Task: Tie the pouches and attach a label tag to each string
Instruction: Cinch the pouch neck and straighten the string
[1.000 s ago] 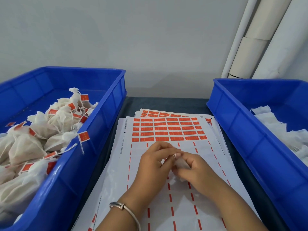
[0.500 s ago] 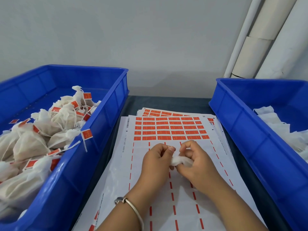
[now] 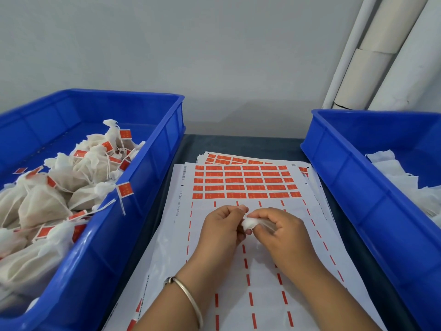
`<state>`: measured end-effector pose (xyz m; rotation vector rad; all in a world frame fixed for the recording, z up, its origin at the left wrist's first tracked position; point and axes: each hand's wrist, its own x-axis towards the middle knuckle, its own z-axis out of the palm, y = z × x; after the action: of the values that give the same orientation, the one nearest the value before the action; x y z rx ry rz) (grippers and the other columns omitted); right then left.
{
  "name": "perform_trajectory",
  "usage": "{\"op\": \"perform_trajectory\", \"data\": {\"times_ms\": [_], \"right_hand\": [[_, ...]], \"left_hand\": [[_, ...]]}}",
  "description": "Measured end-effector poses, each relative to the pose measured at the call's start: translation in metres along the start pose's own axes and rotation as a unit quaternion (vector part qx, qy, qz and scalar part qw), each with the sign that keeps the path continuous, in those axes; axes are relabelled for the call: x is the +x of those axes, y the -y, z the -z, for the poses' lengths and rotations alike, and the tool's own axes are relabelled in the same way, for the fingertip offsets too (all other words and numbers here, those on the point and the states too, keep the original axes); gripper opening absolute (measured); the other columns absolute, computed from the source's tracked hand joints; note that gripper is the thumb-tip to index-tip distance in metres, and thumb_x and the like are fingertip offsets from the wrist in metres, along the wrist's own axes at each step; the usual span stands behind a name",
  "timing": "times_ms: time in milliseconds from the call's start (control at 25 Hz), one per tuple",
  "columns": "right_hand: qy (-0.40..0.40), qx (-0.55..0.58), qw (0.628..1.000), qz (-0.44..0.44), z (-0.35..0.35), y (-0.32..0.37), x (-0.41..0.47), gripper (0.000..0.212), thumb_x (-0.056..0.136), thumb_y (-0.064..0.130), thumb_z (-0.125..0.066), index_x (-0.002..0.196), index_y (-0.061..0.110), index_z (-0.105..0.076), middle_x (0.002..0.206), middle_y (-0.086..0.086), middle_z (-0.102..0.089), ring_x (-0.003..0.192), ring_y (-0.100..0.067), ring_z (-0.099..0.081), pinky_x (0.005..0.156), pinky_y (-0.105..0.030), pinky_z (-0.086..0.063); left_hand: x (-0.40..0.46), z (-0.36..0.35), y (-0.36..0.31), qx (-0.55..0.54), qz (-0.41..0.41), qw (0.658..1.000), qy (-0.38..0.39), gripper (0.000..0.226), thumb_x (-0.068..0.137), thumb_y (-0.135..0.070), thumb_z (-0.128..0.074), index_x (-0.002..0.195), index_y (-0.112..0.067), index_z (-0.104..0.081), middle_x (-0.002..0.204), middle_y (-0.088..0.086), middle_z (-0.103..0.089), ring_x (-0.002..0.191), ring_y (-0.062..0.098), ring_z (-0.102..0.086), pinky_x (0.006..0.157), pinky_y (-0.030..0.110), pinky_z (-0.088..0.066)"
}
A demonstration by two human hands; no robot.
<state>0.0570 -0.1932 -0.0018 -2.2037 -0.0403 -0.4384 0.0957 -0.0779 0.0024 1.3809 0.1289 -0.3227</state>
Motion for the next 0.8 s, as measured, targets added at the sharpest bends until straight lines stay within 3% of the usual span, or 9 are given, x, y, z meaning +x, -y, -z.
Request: {"op": "perform_trajectory", "data": {"times_ms": [200,360,600,680,800], "right_hand": [[0.076,0.009,0.995,-0.060,0.003,-0.001,0.005,0.018,0.093,0.031,-0.054,0.080,0.043,-0.049,0.084,0.029,-0.053,0.084,0.010,-0.054,0.063,0.004,-0.038],[0.105,0.088,0.979,-0.151,0.006,-0.002,0.006,0.012,0.097,0.038,-0.043,0.089,0.035,-0.053,0.091,0.019,-0.057,0.086,-0.005,-0.056,0.058,-0.006,-0.041],[0.088,0.148,0.960,-0.219,0.009,-0.003,0.007,0.025,0.089,0.053,-0.045,0.093,0.035,-0.061,0.080,0.014,-0.062,0.084,-0.006,-0.057,0.062,-0.011,-0.037],[0.067,0.143,0.962,-0.224,0.007,-0.002,0.007,0.031,0.084,0.059,-0.044,0.088,0.033,-0.062,0.075,0.014,-0.062,0.078,-0.006,-0.060,0.058,-0.010,-0.039],[0.053,0.148,0.962,-0.223,0.006,-0.003,0.009,0.024,0.088,0.053,-0.048,0.088,0.033,-0.061,0.082,0.016,-0.064,0.081,-0.006,-0.060,0.056,-0.010,-0.042]], "left_hand": [[0.002,0.003,0.002,-0.066,0.019,0.998,0.012,0.008,0.087,-0.016,-0.063,0.085,-0.020,-0.070,0.084,0.009,-0.070,0.079,0.025,-0.066,0.074,0.035,-0.056],[0.004,0.004,0.000,-0.096,0.017,0.995,0.009,0.039,0.079,0.011,-0.061,0.096,-0.025,-0.064,0.096,0.001,-0.067,0.086,0.022,-0.068,0.063,0.024,-0.054],[0.006,0.015,-0.010,-0.015,-0.048,0.997,-0.055,0.025,0.082,-0.008,-0.068,0.091,-0.030,-0.064,0.094,-0.013,-0.064,0.087,0.010,-0.062,0.058,0.014,-0.049],[0.000,0.010,-0.007,0.077,-0.101,0.991,-0.033,0.013,0.080,-0.023,-0.072,0.086,-0.031,-0.064,0.086,-0.016,-0.064,0.083,0.007,-0.062,0.056,0.009,-0.047],[-0.008,0.003,0.000,0.247,-0.168,0.954,0.000,0.013,0.076,-0.042,-0.071,0.078,-0.040,-0.059,0.083,-0.019,-0.061,0.079,-0.006,-0.057,0.054,0.001,-0.041]]}}
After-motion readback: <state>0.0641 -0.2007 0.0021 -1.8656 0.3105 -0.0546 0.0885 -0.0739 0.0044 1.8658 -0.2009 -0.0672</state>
